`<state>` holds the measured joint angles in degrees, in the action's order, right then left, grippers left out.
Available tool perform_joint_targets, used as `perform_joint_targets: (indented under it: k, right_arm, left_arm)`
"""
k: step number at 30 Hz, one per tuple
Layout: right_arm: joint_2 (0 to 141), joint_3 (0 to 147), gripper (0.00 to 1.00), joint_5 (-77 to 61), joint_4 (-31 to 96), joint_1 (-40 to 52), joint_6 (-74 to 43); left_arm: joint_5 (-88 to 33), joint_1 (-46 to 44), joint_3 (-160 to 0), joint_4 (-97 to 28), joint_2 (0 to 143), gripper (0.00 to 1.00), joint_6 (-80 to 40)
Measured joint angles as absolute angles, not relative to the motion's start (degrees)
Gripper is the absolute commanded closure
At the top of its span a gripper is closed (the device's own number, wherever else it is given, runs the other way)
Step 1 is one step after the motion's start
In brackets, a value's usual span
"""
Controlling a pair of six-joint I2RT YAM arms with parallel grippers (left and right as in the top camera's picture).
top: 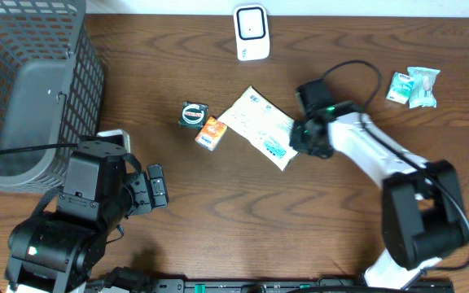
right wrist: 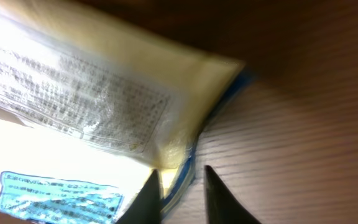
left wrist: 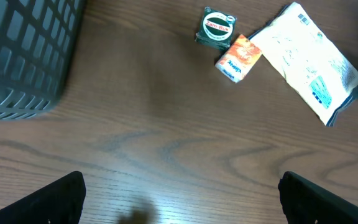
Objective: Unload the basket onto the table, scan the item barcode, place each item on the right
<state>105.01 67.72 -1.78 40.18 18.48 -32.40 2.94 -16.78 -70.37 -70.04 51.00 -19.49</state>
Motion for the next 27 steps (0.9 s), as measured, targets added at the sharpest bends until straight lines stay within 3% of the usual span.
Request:
perform_joint_targets:
  k: [8, 10, 12, 14, 22, 26, 27]
  right_arm:
    - [101.1, 68.5, 0.64, -21.9, 40.5, 15.5, -27.1]
    - [101.1, 68.5, 0.58, -24.4, 40.3, 16.9, -25.6]
    - [101.1, 68.5, 0.39, -24.4, 39.9, 18.7, -24.6]
    - [101.1, 68.5, 0.42, -23.0, 39.9, 21.0, -25.2]
    - [101.1, 68.3, 0.39, -19.4, 35.4, 28.6, -43.3]
    - [101.2, 68.3, 0.38, -16.5, 31.8, 29.9, -47.7]
    - [101.2, 68.3, 0.34, -15.0, 31.4, 29.9, -48.0]
  left_arm:
    - [2.9, -16.8, -70.4, -70.0, 51.0, 0.02, -19.5]
    - [2.9, -16.8, -70.4, -70.0, 51.0, 0.02, -19.5]
    - [2.9, -16.8, -70.4, -70.1, 51.0, 0.02, -19.5]
    - [2.9, -16.8, -70.4, -70.0, 51.0, 0.02, -19.5]
    - [2.9, -16.8, -70.4, -70.1, 51.0, 0.02, -19.5]
    - [2.9, -16.8, -70.4, -70.0, 51.0, 0.02, -19.5]
    - [2.9, -16.8, -70.4, -70.1, 51.0, 0.03, -19.5]
